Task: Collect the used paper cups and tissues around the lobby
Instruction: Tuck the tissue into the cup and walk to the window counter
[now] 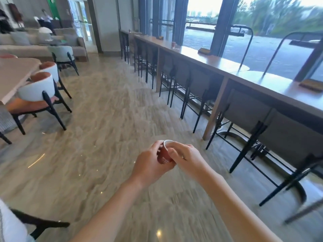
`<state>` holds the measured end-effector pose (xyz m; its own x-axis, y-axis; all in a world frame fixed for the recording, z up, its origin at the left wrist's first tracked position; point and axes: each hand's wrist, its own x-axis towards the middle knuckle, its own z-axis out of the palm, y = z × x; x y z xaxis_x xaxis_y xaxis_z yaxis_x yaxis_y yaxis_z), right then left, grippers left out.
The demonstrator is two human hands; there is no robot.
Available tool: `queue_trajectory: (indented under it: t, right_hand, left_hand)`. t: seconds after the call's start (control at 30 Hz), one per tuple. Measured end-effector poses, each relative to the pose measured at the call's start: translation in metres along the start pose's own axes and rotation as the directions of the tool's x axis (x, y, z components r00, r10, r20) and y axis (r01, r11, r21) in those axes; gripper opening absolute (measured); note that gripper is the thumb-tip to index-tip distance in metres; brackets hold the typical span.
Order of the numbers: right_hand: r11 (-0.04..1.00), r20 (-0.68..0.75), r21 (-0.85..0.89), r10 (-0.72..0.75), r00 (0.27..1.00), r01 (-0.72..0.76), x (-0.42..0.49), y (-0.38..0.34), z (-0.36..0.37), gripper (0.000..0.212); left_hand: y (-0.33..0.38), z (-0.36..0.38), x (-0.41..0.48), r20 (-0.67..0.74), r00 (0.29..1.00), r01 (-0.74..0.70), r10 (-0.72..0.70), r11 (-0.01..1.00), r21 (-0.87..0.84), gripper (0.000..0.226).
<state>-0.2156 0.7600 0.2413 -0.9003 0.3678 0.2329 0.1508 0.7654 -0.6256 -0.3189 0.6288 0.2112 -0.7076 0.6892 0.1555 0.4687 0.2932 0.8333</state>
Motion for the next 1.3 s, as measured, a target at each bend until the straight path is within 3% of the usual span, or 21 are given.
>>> queue_trajectory:
  t: [0.17,0.3,0.73,0.87,1.13,1.3]
  right_hand:
    - [0.981,-0.165,0.181,0.102,0.981,-0.071,-0.006,0.004,0.004,0.026]
    - [0.982,-0.24,0.171,0.118,0.964,-0.077,-0.006,0.015,-0.004,0.023]
    - [0.974,-0.267,0.156,0.204,0.942,-0.166,0.014,0.034,-0.007,0.036]
    - [0.971,-0.292,0.115,0.232,0.928,-0.207,0.027,0.049,-0.021,0.041]
    - [0.946,-0.315,0.111,0.324,0.892,-0.304,0.078,0.129,-0.043,0.054]
    - [0.934,-0.296,0.146,0.357,0.886,-0.327,0.15,0.198,-0.048,0.044]
  left_hand:
    - [-0.001,0.007,0.006,0.039,0.999,-0.006,0.008,0.999,-0.053,0.063]
    - [-0.001,0.005,0.013,0.026,0.999,-0.032,0.034,0.997,-0.073,0.065]
    - [-0.011,-0.011,0.057,-0.05,0.995,-0.096,0.089,0.983,-0.154,0.074]
    - [-0.005,-0.004,0.085,-0.064,0.99,-0.132,0.123,0.975,-0.177,0.067]
    - [-0.022,0.042,0.172,-0.056,0.994,-0.107,0.097,0.967,-0.229,0.059]
    - [-0.035,0.069,0.252,-0.077,0.996,-0.064,0.048,0.975,-0.215,0.058]
